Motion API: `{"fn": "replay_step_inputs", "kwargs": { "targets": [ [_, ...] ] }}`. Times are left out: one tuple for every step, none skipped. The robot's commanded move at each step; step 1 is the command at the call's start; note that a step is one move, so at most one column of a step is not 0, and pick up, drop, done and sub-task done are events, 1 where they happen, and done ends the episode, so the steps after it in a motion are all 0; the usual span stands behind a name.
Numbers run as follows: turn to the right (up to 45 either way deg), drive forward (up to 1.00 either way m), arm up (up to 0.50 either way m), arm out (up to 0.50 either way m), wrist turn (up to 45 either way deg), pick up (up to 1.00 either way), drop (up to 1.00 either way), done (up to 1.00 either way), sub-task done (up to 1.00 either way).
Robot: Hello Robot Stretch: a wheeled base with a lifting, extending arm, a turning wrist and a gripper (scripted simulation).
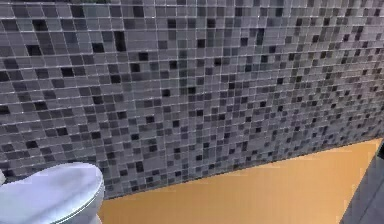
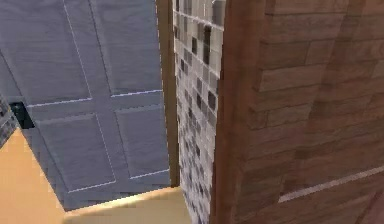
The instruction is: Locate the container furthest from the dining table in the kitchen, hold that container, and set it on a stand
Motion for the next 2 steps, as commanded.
{"fn": "replay_step_inputs", "kwargs": {
  "targets": [
    [0.0, 0.3, 0.0, 0.0, 0.0, 0.0, 0.0, 0.0, 0.0],
    [42.0, 0.0, 0.0, 0.0, 0.0, 0.0, 0.0, 0.0, 0.0]
  ]
}}
